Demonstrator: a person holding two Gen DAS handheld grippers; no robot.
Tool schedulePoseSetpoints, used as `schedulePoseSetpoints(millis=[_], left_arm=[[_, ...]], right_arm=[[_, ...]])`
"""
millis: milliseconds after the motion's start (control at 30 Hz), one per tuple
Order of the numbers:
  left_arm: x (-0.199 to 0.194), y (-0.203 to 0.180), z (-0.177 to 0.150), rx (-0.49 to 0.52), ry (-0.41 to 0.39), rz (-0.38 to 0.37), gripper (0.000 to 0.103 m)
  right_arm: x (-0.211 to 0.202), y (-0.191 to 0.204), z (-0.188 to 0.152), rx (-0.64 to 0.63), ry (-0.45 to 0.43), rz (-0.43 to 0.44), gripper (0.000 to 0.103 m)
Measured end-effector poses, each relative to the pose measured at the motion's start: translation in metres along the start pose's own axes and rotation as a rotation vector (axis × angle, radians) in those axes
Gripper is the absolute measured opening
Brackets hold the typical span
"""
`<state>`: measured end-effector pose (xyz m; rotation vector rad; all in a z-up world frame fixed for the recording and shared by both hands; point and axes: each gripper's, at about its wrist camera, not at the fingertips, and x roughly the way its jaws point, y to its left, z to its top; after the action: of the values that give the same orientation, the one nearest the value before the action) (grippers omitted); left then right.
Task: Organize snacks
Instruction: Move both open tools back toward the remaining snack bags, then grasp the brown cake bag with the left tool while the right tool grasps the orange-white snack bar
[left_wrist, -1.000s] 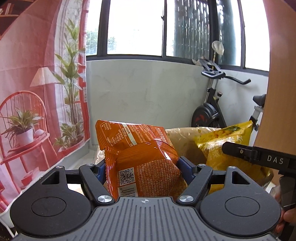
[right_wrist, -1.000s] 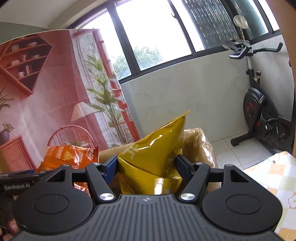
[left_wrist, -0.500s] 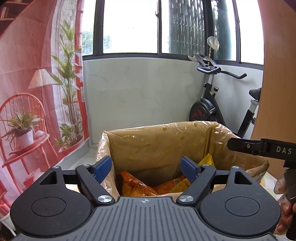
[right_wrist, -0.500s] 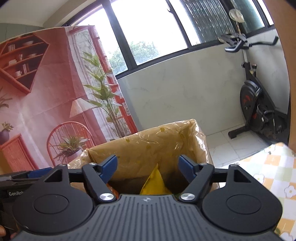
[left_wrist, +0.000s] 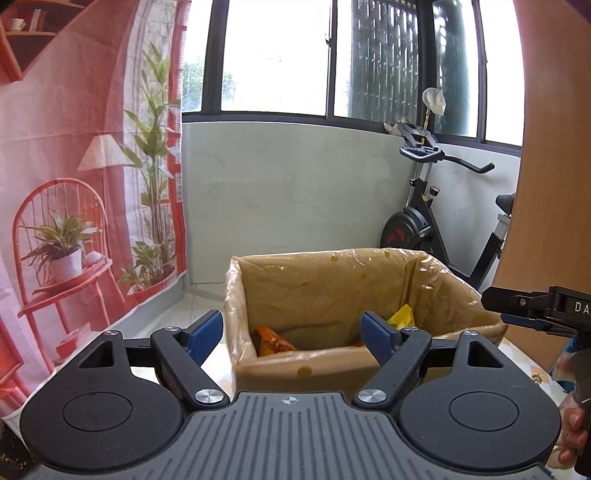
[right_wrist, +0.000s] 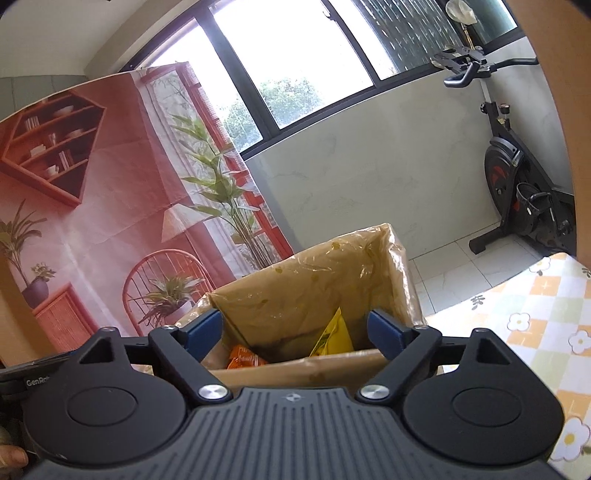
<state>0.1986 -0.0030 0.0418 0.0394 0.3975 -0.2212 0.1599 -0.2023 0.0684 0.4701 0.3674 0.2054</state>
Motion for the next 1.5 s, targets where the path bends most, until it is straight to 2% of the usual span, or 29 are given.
schedulePoseSetpoints(millis=[333, 600, 1000, 1200, 1400, 1500], left_arm=[[-0.029, 0.023, -0.028, -0.039, 0.037, -0.006, 0.083], [-0.042, 0.035, -0.071, -0.087, 0.100, -0.015, 0.083], [-0.034, 0.023, -0.135, -0.136, 0.215, -0.076, 0.083], [-0.031, 0.012, -0.156, -0.151, 0.279, -0.104, 0.083], [-0.037, 0.010, -0.173, -0.210, 0.313, -0.126, 0.083], [-0.035, 0.002, -0.184, -0.216, 0.349, -0.133, 0.083]], right_arm=[[-0.021, 0.003, -0.023, 0.006, 0.023, -0.035, 0.092], [-0.030, 0.003, -0.054, -0.035, 0.062, -0.096, 0.093], [-0.045, 0.005, -0.113, -0.184, 0.090, -0.203, 0.093], [-0.050, 0.001, -0.136, -0.178, 0.118, -0.213, 0.093], [-0.060, 0.000, -0.158, -0.181, 0.148, -0.223, 0.093], [-0.063, -0.003, -0.169, -0.189, 0.155, -0.250, 0.093]])
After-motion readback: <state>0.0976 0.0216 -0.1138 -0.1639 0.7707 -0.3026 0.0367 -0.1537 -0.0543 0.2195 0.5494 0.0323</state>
